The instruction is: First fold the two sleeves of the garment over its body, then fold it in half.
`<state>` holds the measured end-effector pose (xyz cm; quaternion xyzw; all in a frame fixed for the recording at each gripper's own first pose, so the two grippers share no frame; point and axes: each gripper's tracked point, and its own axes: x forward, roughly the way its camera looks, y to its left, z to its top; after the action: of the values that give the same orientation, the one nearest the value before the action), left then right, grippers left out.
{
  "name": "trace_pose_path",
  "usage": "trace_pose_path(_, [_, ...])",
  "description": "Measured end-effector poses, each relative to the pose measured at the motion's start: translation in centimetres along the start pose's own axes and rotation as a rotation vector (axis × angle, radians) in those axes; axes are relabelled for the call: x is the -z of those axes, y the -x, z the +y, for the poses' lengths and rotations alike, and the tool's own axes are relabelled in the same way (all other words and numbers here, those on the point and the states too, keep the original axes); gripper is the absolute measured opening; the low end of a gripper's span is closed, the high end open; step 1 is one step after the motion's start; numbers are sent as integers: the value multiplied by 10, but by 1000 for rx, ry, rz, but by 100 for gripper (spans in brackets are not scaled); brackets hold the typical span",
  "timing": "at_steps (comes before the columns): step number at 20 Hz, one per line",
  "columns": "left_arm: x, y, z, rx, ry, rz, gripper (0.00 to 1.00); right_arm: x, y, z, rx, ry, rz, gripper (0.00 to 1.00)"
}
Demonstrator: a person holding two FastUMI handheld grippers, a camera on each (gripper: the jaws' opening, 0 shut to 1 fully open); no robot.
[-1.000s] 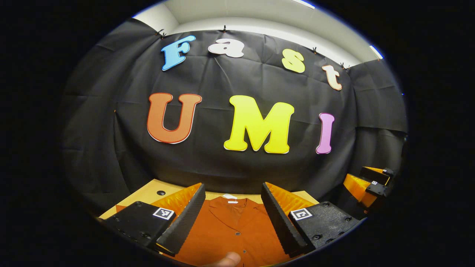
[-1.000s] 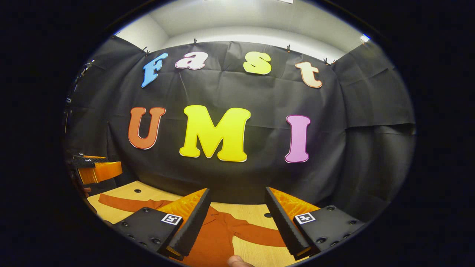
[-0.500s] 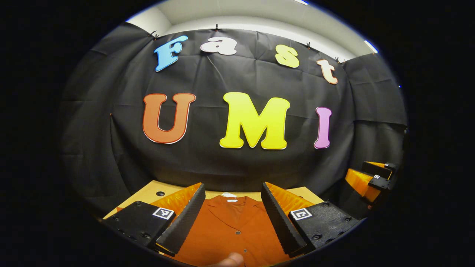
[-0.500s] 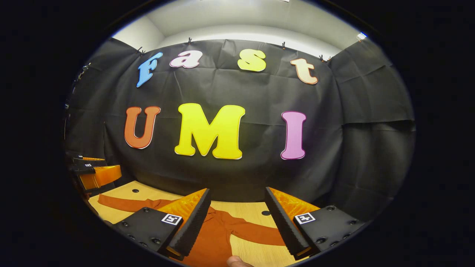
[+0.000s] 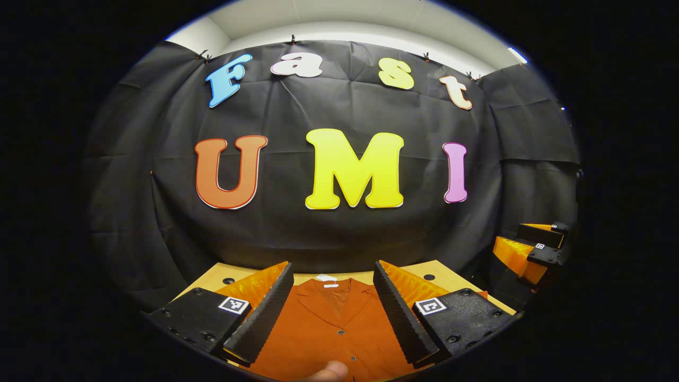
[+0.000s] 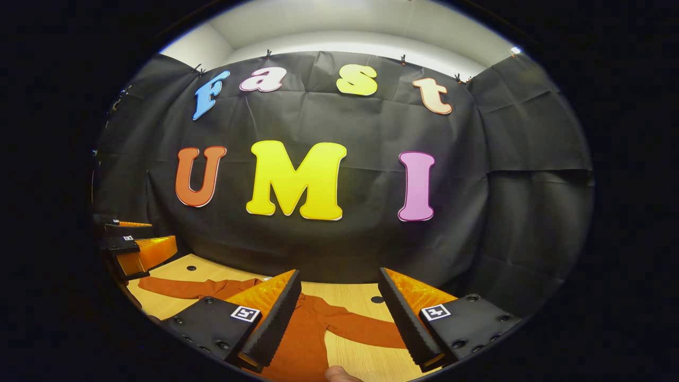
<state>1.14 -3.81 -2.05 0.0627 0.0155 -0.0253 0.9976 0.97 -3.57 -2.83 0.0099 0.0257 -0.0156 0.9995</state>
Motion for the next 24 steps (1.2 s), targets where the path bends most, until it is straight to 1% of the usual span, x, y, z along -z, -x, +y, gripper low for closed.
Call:
trace_pose_path(1, [1, -1, -2, 4, 0, 4, 100, 3, 0, -1, 1, 0, 5, 94])
trace_pose_path(7, [7, -6, -10, 11, -23, 16, 98, 8, -8, -21, 31, -30, 16, 94])
trace_pose_path(8, [9, -7, -12, 12, -30, 20, 98, 9, -11, -26, 39, -32, 18, 92])
trace_pose_path(11, [19, -8, -17, 6, -49, 46, 100, 24, -21, -46, 79, -36, 45, 94])
trace_pose_path(12, [22, -8, -19, 4, -53, 57, 98, 30, -25, -55, 96, -42, 59, 92])
trace_pose_path(13, [26, -9, -20, 0, -56, 66, 98, 39, -28, -66, 112, -49, 76, 94])
trace_pose_path(14, [29, -9, -22, -4, -57, 73, 100, 47, -32, -78, 132, -54, 93, 95])
trace_pose_path(15, [31, -7, -23, -8, -59, 82, 98, 57, -35, -89, 153, -56, 112, 94])
trace_pose_path(16, [33, -8, -24, -16, -64, 90, 98, 65, -38, -103, 181, -57, 129, 94])
trace_pose_path(17, [37, -9, -25, -21, -73, 100, 100, 74, -40, -117, 209, -55, 139, 94])
trace_pose_path(18, [41, -10, -27, -27, -85, 115, 100, 82, -43, -128, 225, -50, 151, 94])
trace_pose_path(19, [46, -9, -28, -32, -92, 128, 98, 94, -46, -139, 241, -47, 171, 94])
trace_pose_path(22, [52, -12, -40, -40, -88, 160, 98, 138, -54, -173, 282, -69, 270, 94])
trace_pose_path(24, [57, -12, -46, -60, -93, 179, 98, 170, -62, -193, 307, -100, 346, 94])
